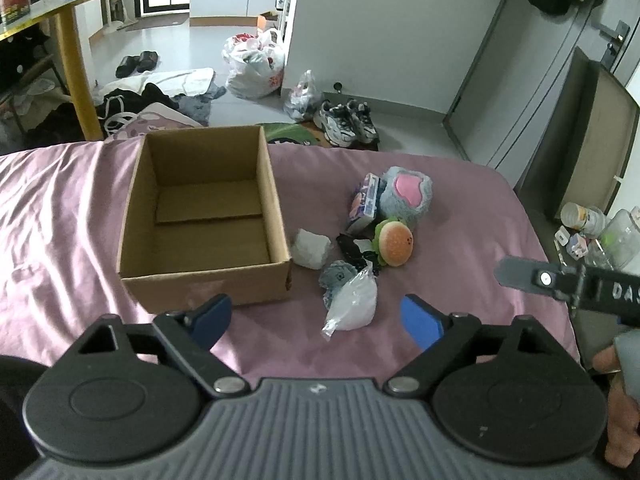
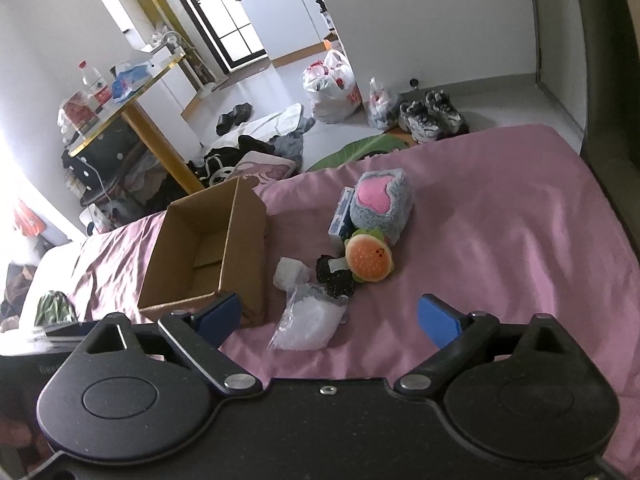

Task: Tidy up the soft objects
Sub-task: 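Reach the left tool to the clear bag while the right tool reaches the burger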

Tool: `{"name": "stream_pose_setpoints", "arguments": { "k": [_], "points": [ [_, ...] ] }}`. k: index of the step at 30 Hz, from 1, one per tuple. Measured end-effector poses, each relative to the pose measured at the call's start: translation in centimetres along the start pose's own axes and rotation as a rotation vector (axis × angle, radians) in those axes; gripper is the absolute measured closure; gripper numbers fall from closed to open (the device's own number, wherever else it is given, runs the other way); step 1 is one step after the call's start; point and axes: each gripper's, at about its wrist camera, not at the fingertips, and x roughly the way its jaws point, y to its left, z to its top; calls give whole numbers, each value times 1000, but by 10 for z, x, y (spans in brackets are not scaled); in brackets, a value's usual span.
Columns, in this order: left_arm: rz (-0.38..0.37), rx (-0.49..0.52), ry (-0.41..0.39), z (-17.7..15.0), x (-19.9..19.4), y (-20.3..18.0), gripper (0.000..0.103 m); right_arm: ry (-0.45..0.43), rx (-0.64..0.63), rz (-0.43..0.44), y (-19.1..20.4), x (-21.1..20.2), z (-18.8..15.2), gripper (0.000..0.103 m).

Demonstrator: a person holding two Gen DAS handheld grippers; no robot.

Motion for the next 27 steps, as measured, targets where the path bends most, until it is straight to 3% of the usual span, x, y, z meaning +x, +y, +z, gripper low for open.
{"name": "stream_pose_setpoints", "arguments": {
  "k": [4,13,27],
  "points": [
    [-9,1,25,3,14,-4,18,27,38,15,-8,14,10,15],
    [-26,3,86,7,47,-14,25,47,77,24,-15,42,28,15],
    [-21,6,194,5,108,-25,31,107,115,52,-42,80,21,19]
  ]
}}
